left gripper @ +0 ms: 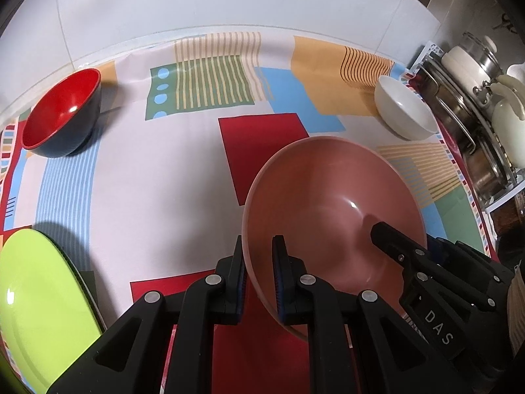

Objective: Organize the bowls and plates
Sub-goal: 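Lift the pink bowl and carry it toward the plate stack, then lower the pink bowl onto the tablecloth and open both grippers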

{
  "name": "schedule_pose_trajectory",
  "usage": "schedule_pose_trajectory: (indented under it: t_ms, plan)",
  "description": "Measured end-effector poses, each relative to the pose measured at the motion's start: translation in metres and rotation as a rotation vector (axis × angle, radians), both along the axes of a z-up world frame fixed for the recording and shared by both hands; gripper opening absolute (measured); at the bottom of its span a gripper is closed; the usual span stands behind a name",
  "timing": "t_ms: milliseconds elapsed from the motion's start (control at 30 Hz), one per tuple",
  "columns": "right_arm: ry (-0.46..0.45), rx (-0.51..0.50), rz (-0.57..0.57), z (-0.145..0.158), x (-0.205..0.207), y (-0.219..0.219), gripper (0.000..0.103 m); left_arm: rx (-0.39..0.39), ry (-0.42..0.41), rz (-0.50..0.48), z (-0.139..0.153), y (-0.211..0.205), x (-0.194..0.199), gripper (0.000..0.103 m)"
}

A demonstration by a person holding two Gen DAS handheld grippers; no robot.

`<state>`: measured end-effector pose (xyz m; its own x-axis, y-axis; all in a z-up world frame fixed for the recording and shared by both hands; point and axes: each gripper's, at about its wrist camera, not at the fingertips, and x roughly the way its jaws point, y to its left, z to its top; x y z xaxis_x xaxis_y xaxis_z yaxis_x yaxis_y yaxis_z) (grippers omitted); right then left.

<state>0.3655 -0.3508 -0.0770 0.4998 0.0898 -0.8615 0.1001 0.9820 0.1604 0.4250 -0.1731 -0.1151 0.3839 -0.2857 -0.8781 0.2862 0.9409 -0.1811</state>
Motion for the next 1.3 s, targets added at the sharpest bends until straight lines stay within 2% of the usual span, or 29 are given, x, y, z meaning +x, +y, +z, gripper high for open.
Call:
schedule_pose_trajectory:
  t_ms: [733, 800, 867, 967, 1067, 1167, 1300]
  plan:
    - [0.018, 0.002, 0.005, -0.012, 0.006, 0.000, 0.020, 0.008, 0.023, 0.010, -0.008, -0.002, 0.003, 0.016]
    - [0.015, 0.008, 0.002, -0.012, 0.006, -0.001, 0.020, 0.009, 0.014, 0.012, -0.007, -0.001, 0.003, 0.020]
    - [0.006, 0.017, -0.007, -0.011, 0.005, -0.002, 0.020, 0.017, -0.001, 0.017, -0.003, 0.001, 0.002, 0.029]
    - [-0.001, 0.036, -0.025, -0.007, 0.003, -0.007, 0.022, 0.015, -0.023, 0.014, 0.005, 0.003, -0.002, 0.033]
    - [-0.023, 0.040, -0.040, 0.000, -0.002, -0.011, 0.031, 0.012, -0.062, 0.005, 0.017, 0.004, -0.006, 0.044]
    - [-0.049, 0.036, -0.054, 0.009, -0.008, -0.015, 0.034, 0.006, -0.106, -0.004, 0.031, 0.002, -0.009, 0.053]
    - [-0.097, 0.019, -0.083, 0.023, -0.017, -0.023, 0.044, -0.009, -0.146, -0.024, 0.048, -0.001, -0.010, 0.059]
